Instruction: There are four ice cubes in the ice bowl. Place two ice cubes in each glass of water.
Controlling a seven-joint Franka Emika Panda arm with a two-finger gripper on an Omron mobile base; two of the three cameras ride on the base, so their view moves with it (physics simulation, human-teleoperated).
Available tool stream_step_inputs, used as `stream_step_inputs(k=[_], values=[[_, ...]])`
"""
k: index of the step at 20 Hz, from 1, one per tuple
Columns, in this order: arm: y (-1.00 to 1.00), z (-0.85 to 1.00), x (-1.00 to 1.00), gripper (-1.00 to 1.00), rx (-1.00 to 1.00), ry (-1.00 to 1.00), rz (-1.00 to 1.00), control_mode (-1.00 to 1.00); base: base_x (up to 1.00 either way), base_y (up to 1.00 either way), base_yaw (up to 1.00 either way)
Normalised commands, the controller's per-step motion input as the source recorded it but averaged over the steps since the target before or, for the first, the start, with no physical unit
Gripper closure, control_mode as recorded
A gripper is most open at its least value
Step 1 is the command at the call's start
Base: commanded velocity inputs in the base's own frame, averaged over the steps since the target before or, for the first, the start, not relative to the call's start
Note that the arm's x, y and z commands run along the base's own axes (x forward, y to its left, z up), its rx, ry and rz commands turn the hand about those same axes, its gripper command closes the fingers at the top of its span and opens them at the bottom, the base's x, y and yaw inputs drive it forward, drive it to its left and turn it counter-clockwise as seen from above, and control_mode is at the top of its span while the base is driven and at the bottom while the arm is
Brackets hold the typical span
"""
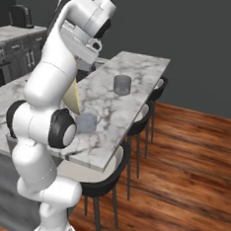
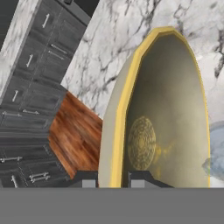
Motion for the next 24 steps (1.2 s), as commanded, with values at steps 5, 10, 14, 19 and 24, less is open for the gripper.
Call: stream_step_inputs(k=[5, 10, 14, 19, 24], values=[[-0.02, 0.02, -0.03, 1.00, 0.01, 0.02, 0.00, -1.00, 0.00, 0.00, 0.00], [0.00, 0.01, -0.03, 1.00, 0.00, 0.00, 0.00, -1.00, 0.00, 0.00, 0.00], [0.00, 0.00, -0.01, 1.00, 0.00, 0.00, 0.00, -1.00, 0.00, 0.00, 0.00], [0.00, 0.03, 0.00, 1.00, 0.00, 0.00, 0.00, -1.00, 0.00, 0.00, 0.00], [0.40, 0.16, -0.27, 1.00, -0.12, -0.04, 0.00, -1.00, 0.00, 0.00, 0.00]])
